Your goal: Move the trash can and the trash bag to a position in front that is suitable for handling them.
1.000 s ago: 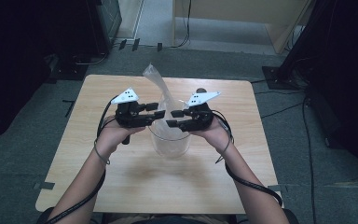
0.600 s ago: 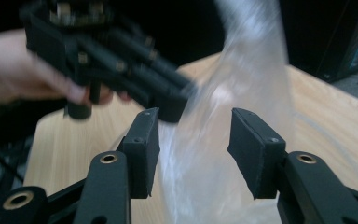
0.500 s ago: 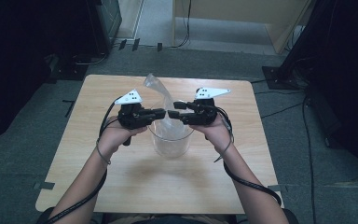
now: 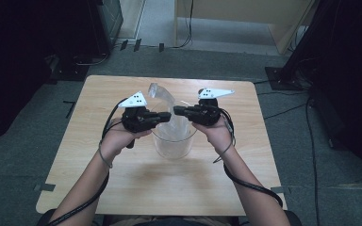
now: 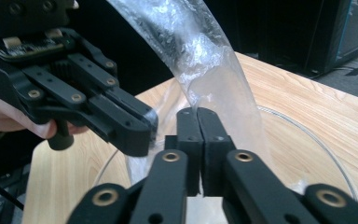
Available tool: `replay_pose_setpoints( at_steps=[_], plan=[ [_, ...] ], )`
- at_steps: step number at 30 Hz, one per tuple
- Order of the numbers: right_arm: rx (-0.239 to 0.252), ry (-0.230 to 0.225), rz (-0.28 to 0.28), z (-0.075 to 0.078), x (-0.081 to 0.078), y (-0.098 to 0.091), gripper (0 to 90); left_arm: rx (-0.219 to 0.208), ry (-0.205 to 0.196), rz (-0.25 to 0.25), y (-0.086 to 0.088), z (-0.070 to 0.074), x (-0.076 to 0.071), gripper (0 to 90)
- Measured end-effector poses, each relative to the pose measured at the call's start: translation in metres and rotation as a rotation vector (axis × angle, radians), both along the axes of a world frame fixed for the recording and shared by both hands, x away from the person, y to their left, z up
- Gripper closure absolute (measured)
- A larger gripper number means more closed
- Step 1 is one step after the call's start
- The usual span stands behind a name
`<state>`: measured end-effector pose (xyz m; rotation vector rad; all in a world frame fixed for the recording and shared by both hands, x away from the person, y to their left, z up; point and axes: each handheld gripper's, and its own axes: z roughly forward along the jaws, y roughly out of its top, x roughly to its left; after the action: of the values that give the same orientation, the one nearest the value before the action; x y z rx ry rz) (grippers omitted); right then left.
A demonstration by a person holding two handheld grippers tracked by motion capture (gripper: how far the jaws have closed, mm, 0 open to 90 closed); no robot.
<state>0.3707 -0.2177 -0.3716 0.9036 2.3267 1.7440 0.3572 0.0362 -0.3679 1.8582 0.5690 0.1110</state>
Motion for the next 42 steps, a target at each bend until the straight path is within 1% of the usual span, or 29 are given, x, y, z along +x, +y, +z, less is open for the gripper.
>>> replay_pose_setpoints(
  at_steps=[2,4,9,14,19,22,25,28,31,35,39,42],
  plan=[
    [-0.016,-0.006,-0.004,0.001,0.0,-0.001,90.0,-0.001,-0.004,0.005,0.002,0.001,0.0,85.7],
    [-0.025,0.0,-0.011,0.001,0.001,-0.004,90.0,-0.009,-0.003,0.016,0.006,0.002,0.001,85.7],
    [-0.029,0.012,-0.025,0.005,0.003,-0.014,90.0,-0.025,0.0,0.046,0.016,0.004,0.004,85.7],
    [-0.04,0.019,-0.045,0.007,0.006,-0.024,90.0,-0.03,0.004,0.064,0.024,0.005,0.007,85.6],
    [-0.051,0.042,-0.069,0.007,0.009,-0.036,90.0,-0.031,0.019,0.084,0.032,0.004,0.01,85.6],
    [-0.055,0.054,-0.08,0.008,0.011,-0.043,90.0,-0.029,0.017,0.1,0.037,0.003,0.011,85.3],
    [-0.068,0.063,-0.09,0.009,0.012,-0.051,90.0,-0.033,0.025,0.115,0.044,0.002,0.013,85.4],
    [-0.078,0.08,-0.088,0.01,0.013,-0.056,90.0,-0.025,0.033,0.128,0.05,0.001,0.015,85.6],
    [-0.093,0.092,-0.092,0.01,0.014,-0.063,90.0,-0.025,0.051,0.14,0.058,-0.001,0.017,85.5],
    [-0.095,0.114,-0.102,0.01,0.016,-0.071,90.0,-0.023,0.069,0.149,0.065,-0.004,0.019,85.4],
    [-0.113,0.133,-0.103,0.01,0.017,-0.077,90.0,-0.023,0.078,0.154,0.07,-0.004,0.02,85.1],
    [-0.126,0.137,-0.097,0.011,0.017,-0.082,90.0,-0.02,0.08,0.161,0.074,-0.004,0.021,85.6]
  ],
)
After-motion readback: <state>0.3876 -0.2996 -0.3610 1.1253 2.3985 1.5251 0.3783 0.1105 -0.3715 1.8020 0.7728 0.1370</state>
